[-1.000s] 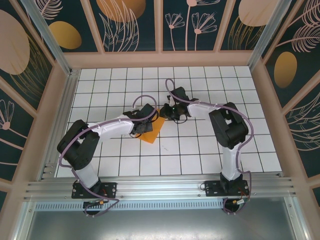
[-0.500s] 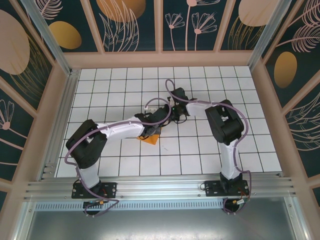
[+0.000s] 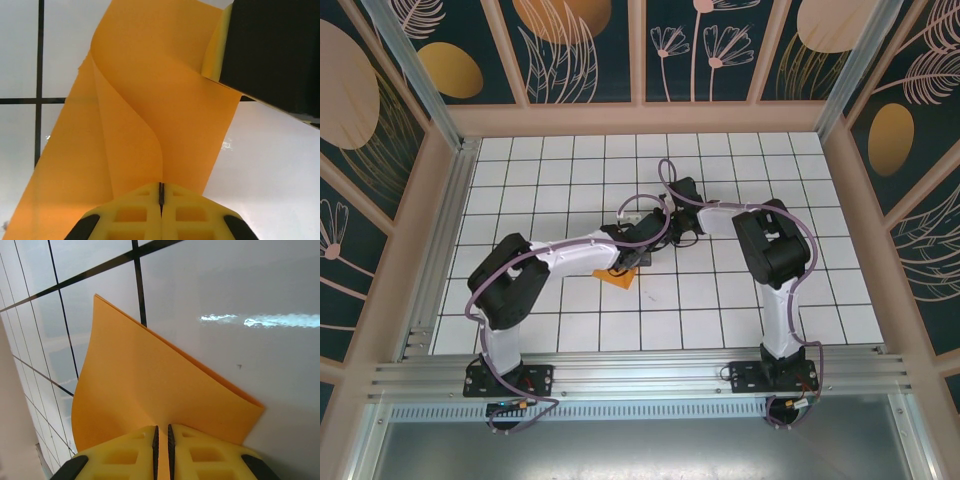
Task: Fold a paper plane with a square sheet of paper (pick it up from the middle)
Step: Fold the triangle a second time at the center of the table.
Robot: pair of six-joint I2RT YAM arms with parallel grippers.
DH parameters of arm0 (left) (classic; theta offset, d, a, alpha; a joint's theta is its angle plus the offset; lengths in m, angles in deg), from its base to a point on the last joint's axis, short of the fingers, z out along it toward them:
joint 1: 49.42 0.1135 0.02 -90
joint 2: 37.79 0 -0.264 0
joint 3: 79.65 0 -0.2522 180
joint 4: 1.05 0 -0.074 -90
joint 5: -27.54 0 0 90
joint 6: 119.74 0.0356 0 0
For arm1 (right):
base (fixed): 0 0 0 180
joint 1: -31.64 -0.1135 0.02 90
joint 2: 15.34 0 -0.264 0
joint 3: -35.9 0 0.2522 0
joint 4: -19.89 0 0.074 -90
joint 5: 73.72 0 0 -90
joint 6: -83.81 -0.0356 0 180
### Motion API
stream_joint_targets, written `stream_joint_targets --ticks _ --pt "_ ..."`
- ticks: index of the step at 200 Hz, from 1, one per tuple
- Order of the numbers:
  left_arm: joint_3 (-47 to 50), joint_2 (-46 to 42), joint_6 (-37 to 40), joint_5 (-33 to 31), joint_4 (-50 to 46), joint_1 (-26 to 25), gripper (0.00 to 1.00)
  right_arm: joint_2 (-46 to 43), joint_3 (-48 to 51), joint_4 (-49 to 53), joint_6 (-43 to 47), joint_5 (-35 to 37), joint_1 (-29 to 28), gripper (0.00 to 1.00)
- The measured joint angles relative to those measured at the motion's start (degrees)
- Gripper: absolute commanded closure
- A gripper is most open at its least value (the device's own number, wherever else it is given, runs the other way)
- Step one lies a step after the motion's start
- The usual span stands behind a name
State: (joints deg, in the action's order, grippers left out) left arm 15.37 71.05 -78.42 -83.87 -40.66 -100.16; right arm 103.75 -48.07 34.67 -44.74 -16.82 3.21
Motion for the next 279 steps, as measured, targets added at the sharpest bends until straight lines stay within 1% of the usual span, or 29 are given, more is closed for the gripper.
stream_joint_targets --ticks 76,132,201,279 --pt "-1.64 2.62 -3.08 1.20 0.31 0.22 0.92 0.00 0.76 -1.49 -0.02 -1.14 0.33 0.82" --pt "-1.81 3.17 -5.49 1.20 0.31 1.75 0.92 0.00 0.85 -1.66 0.00 -1.29 0.33 0.82" --pt "-1.92 4.09 -5.84 1.20 0.24 2.12 0.92 0.00 0.90 -1.73 0.02 -1.44 0.37 0.82" --pt "-1.92 3.10 -5.86 -1.64 -3.04 2.60 0.92 0.00 0.90 -1.64 0.26 -1.29 0.37 0.82"
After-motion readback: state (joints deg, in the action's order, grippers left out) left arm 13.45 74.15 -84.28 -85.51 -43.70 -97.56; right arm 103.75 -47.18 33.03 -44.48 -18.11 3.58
